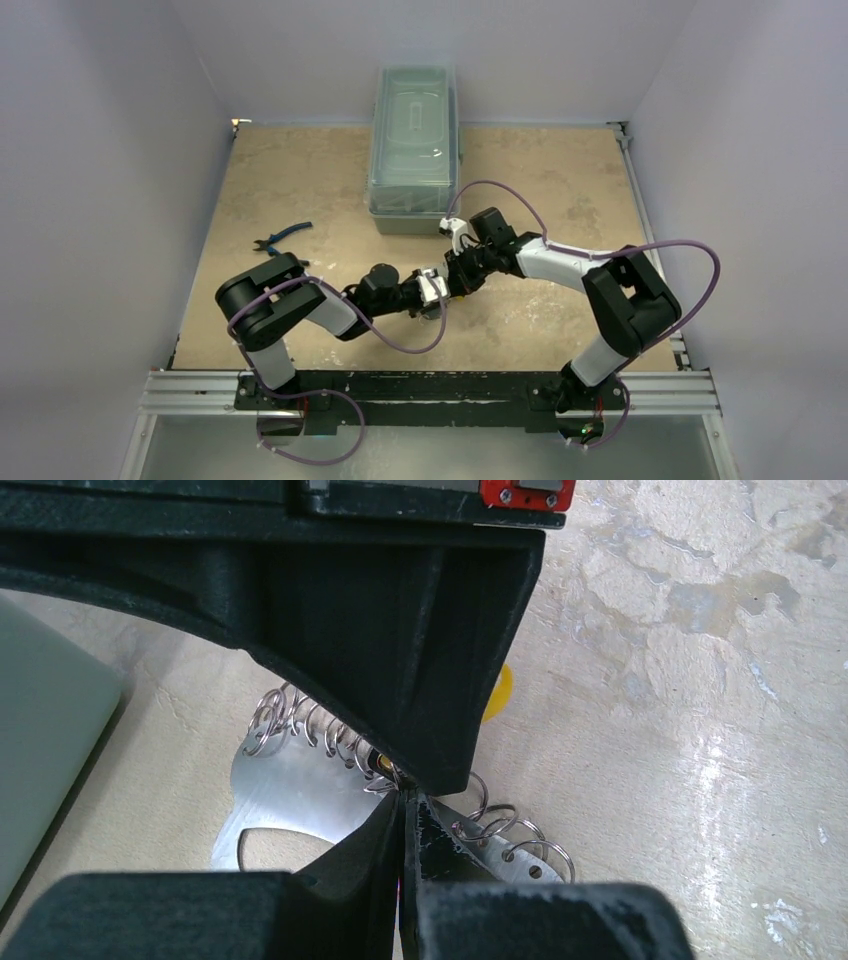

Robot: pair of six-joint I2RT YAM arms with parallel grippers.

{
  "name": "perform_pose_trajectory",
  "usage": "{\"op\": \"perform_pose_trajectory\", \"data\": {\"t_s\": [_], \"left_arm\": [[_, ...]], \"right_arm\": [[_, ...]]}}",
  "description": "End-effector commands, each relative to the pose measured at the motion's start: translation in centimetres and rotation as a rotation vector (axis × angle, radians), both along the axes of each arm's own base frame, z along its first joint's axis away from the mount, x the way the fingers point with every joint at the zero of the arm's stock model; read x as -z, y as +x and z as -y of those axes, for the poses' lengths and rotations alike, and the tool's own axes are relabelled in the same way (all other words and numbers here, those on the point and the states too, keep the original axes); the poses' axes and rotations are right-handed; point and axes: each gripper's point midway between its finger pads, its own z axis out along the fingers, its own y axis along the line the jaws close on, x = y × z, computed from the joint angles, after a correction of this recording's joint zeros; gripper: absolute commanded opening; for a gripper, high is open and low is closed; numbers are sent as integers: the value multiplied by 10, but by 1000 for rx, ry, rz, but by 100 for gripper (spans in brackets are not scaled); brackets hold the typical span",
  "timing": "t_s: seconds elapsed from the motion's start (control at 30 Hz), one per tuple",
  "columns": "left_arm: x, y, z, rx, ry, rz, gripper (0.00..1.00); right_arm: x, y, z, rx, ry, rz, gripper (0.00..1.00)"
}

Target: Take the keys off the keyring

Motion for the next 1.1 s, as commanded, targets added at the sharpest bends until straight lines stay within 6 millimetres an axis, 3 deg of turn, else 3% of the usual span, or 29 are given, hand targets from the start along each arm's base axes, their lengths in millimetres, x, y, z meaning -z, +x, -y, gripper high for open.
{"op": "perform_pose_trajectory", "data": {"t_s": [0.0, 0.37, 0.7, 0.8, 0.87, 0.97, 1.07], "left_arm": [[-7, 4, 8, -12, -38, -38, 0], [-1, 18, 4, -124, -48, -164, 0], [-23, 21, -13, -160, -147, -112, 0], [-28, 20, -14, -152, -157, -80, 23], [-24, 22, -14, -154, -145, -81, 32], [-17, 22, -14, -169, -123, -114, 34], [-13, 34, -29, -290, -89, -169, 31]], "right_arm": [[-13, 19, -7, -28, 17, 97, 0], [-15, 23, 1, -89, -43, 155, 0], [-11, 25, -3, -64, -39, 127, 0], [-9, 26, -7, -56, -32, 110, 0], [-10, 28, -9, -53, -25, 107, 0], [-13, 33, -12, -49, -17, 122, 0], [-17, 42, -19, -52, -4, 145, 0]]}}
